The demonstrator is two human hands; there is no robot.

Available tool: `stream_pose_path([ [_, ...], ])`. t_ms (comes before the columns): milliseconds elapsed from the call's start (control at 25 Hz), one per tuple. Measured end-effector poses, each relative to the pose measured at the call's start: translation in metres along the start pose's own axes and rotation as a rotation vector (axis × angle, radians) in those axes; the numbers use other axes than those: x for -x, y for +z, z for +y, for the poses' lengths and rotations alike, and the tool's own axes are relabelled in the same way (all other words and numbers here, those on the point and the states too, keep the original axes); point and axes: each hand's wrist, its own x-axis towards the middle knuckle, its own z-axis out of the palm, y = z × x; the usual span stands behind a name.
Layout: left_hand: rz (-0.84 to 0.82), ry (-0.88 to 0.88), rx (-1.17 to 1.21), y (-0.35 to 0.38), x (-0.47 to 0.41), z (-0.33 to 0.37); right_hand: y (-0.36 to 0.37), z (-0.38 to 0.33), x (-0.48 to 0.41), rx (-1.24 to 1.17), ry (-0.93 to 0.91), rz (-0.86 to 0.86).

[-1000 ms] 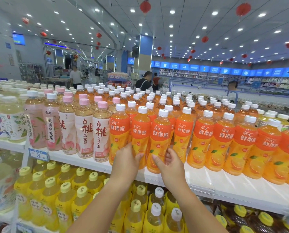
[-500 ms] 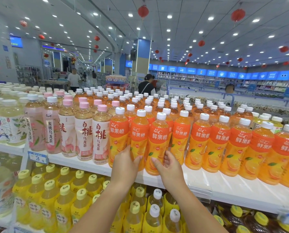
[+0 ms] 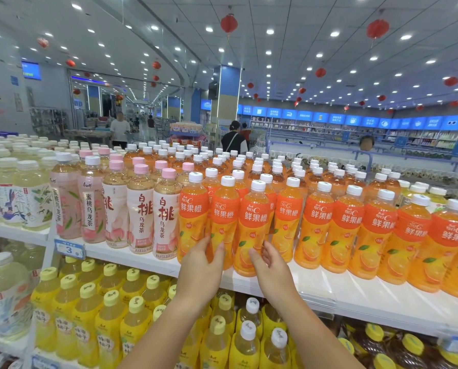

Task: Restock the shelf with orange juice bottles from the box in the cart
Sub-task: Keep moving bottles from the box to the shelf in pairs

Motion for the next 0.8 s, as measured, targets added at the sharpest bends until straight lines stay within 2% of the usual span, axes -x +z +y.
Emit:
stream_pose_path([
  [360,-0.192,-0.112,0.066,0.002,0.025,-0.014,-0.008,-0.004,0.028,0.124,-0.004,-0.012],
  [600,-0.269,-0.097,0.188,0.009,0.057,-0.02,-0.02,0.012,0.057,0.226,0.005,0.031],
  [800,-0.412,-0.073,0.227,0.028,0.089,-0.019,-0.048,0.025,0.099,0.245,0.045,0.115],
])
